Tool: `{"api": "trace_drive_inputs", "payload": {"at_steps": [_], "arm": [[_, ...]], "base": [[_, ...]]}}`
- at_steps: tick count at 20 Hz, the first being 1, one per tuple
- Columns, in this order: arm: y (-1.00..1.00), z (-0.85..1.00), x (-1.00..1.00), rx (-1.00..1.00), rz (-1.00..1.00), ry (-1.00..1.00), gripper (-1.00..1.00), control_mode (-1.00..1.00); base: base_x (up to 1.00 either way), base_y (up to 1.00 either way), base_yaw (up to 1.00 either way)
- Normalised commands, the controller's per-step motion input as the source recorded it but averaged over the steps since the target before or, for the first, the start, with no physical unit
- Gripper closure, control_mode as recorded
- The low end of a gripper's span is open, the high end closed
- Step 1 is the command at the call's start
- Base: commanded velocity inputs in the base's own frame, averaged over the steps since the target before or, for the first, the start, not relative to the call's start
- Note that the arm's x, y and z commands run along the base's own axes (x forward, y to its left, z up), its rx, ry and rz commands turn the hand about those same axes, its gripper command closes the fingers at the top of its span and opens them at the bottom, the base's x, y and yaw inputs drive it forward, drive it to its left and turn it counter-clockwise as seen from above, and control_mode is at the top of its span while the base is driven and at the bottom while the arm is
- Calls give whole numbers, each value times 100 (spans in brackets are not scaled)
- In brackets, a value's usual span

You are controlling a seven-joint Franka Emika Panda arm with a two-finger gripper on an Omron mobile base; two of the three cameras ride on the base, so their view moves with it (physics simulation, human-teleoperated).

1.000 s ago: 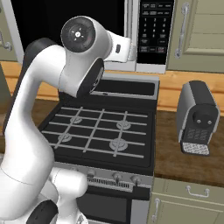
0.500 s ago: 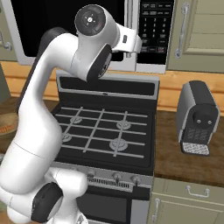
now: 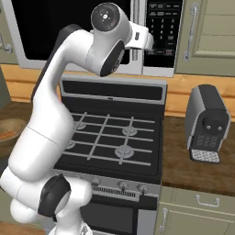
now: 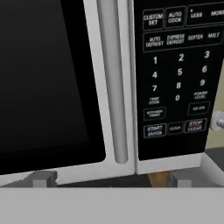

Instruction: Open the microwave, place the bowl with waffle inside the microwave, then close the microwave door and turn it on.

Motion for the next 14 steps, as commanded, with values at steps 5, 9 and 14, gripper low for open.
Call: {"api": "trace_drive_inputs", "payload": {"at_steps": [5,9,14], "arm": [[-16,0,48,0,0,0,-100,-100],[-1,0,50,0,0,0,-100,-100],[-3,0,53,0,0,0,-100,-100]], "base": [[0,0,0],[0,0,0],[0,0,0]]}}
